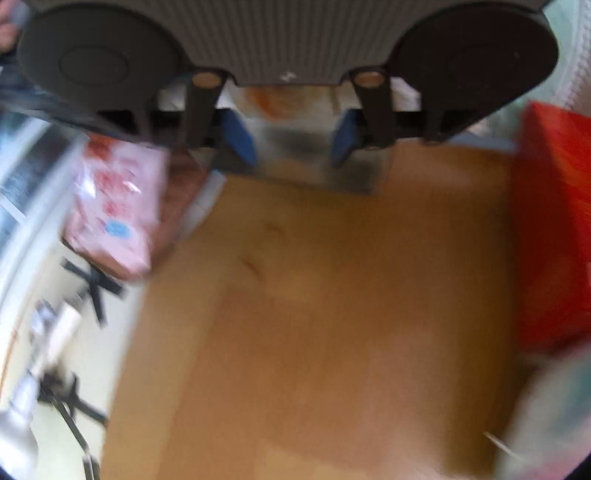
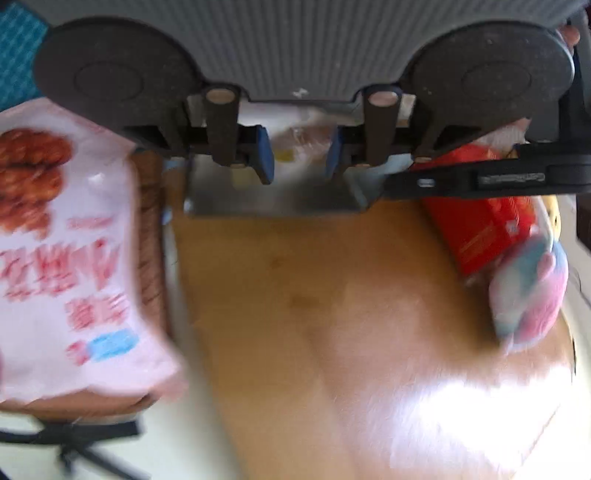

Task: Organize snacks
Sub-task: 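Carry the pastry into the black tin box and open the left gripper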

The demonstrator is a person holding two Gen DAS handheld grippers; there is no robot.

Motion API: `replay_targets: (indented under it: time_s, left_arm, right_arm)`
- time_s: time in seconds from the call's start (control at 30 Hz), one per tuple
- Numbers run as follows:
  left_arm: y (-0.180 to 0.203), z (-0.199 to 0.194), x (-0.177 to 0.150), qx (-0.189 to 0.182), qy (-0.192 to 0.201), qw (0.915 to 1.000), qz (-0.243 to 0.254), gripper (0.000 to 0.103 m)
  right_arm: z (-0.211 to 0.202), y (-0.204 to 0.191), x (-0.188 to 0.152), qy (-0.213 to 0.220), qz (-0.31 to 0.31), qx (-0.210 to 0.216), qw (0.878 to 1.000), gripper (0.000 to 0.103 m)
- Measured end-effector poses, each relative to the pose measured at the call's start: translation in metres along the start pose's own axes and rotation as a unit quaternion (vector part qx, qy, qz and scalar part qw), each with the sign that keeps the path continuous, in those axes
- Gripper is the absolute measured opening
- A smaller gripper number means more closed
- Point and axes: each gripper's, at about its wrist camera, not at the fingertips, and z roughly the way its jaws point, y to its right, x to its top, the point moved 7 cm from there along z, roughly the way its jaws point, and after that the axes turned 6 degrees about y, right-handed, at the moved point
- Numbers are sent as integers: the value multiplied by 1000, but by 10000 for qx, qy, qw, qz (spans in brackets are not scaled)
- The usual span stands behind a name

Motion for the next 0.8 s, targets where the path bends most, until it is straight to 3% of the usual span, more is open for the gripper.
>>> replay_targets:
  time_s: [0.03,0.07,0.17,0.23,0.27,0.37,0.53,0.67,0.8]
  left_arm:
    - [-10,-1,0,232,89,9997,4,60]
    - [-19,1,-2,404,30,9992,-8,60]
    - [-38,27,-21,551,-607,9963,-244,55]
    - [-41,41,-38,483,-1024,9925,-460,45]
    - [-39,44,-43,388,-1059,9919,-577,44]
    - [-37,36,-46,566,-1070,9913,-524,43]
    - [-21,4,-59,758,-1280,9883,-333,42]
    - [-35,-33,-68,687,-1199,9894,-451,45]
    - [-41,-67,-60,552,-953,9916,-680,47]
  right_arm:
    - [-7,8,-1,117,113,-102,9998,57]
    - [-13,16,-4,162,263,-207,9993,58]
    - [-1,31,-21,-178,644,-249,9975,58]
    - [14,34,-35,-508,881,-332,9943,60]
    - [17,36,-38,-495,1068,-335,9925,63]
    - [28,32,-45,-789,1685,-18,9825,73]
    - [11,2,-50,-924,1348,-85,9865,73]
    - [-10,-15,-60,-985,1214,86,9877,75]
    - [-42,2,-52,-712,1272,25,9893,76]
